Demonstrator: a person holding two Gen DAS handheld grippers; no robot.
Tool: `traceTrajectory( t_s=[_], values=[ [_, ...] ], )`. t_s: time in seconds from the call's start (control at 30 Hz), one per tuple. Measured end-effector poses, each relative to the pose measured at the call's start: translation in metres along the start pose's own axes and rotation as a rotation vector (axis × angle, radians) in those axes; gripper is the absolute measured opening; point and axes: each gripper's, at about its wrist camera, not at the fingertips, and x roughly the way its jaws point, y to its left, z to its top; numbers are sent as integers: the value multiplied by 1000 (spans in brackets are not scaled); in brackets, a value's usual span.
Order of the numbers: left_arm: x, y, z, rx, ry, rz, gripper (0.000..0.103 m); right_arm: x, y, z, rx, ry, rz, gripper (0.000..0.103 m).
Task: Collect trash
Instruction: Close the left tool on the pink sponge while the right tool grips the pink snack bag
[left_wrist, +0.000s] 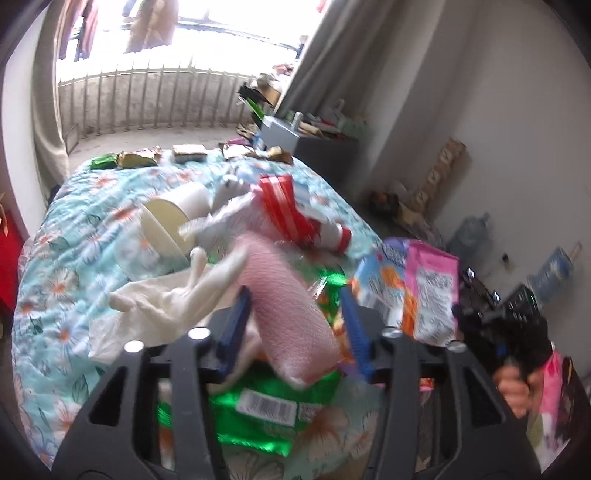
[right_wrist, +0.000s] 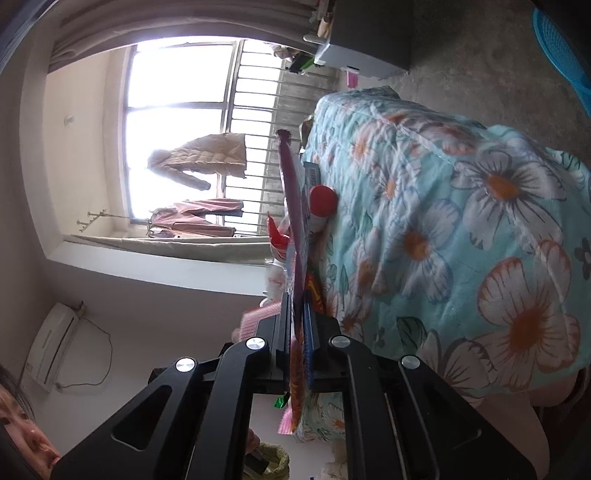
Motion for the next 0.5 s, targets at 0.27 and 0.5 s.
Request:
traceTrajectory(
  t_s=[0.27,0.5],
  values=[
    [-5,-5,-18,43,36,-7,56,16,-18,-2,52,58,-16,28],
    [19,14,-16,-86,117,4,56,30,-21,-4,56,87,-36,30]
  ],
)
